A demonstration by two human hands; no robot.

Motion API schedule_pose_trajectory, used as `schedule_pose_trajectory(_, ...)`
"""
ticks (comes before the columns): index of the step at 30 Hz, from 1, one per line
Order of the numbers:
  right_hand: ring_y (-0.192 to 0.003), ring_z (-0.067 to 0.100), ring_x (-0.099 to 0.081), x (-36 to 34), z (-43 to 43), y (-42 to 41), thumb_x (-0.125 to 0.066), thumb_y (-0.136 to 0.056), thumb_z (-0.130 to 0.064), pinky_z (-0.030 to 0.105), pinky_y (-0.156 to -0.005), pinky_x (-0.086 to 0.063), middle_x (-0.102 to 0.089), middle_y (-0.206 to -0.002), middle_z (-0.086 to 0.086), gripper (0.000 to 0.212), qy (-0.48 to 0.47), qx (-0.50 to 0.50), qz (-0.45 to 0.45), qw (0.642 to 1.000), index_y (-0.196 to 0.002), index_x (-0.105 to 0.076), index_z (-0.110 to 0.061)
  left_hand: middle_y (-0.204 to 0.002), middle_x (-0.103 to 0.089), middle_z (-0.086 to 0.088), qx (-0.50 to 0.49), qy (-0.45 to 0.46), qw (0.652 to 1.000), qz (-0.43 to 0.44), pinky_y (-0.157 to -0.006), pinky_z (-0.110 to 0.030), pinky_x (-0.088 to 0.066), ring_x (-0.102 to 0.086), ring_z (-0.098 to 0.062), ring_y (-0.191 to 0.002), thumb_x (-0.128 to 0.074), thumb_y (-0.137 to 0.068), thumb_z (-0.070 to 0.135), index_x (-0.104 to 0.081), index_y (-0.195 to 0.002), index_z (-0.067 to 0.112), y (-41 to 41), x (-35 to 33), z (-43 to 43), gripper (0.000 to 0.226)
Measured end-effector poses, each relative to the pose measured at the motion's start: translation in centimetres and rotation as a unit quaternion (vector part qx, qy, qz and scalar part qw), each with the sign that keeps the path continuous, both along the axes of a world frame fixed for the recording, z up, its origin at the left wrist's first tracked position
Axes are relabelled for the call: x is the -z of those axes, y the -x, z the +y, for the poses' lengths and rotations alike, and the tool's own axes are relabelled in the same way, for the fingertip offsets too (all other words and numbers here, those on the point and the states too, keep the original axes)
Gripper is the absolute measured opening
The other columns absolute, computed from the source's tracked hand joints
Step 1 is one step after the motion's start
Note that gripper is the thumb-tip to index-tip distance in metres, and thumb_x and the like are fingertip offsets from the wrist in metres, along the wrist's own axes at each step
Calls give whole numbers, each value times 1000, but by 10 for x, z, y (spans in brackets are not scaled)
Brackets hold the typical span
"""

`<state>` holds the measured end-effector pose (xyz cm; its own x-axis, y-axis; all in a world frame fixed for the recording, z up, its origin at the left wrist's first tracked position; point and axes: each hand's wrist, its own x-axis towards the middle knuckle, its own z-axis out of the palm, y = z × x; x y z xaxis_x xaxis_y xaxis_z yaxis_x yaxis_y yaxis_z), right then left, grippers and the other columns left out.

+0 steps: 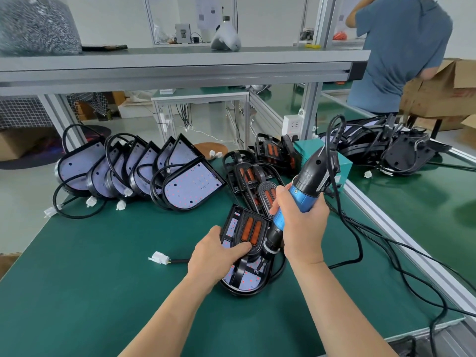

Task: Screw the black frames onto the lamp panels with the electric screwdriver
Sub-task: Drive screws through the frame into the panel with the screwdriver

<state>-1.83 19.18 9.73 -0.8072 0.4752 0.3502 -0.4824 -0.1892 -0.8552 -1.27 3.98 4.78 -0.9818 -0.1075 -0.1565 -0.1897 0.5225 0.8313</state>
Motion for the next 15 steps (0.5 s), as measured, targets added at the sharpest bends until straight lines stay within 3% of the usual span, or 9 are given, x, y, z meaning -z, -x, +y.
schedule_pose_trajectory(8,-48,15,-56,2,-4,-3,-69,-77,-13,23,-52,-48,-57,-55,-2,16,-23,-24,4,999,-82,-53,-9,-85,-72,5,1,-23,1000,6,-83,-48,-57,-68,-21,-83,-69,-51,66,-60,-93,23,-1,1,0,61)
schedule_pose_trajectory(12,-51,17,-56,2,-3,-11,-71,-77,-29,24,-61,-50,-57,-54,6,27,-49,-81,12,995,-77,-53,-8,-85,-72,4,4,-31,1000,3,-83,-49,-57,-69,-22,-84,-69,-50,67,-60,-93,22,-4,-2,0,62)
schedule_pose_trajectory(15,-54,20,-55,1,-3,-15,-76,-75,-31,29,-62,-50,-58,-59,6,22,-50,-128,15,990,-80,-62,-15,-85,-72,6,9,-40,999,2,-82,-45,-57,-69,-19,-84,-70,-49,66,-61,-93,24,-3,-2,-1,61)
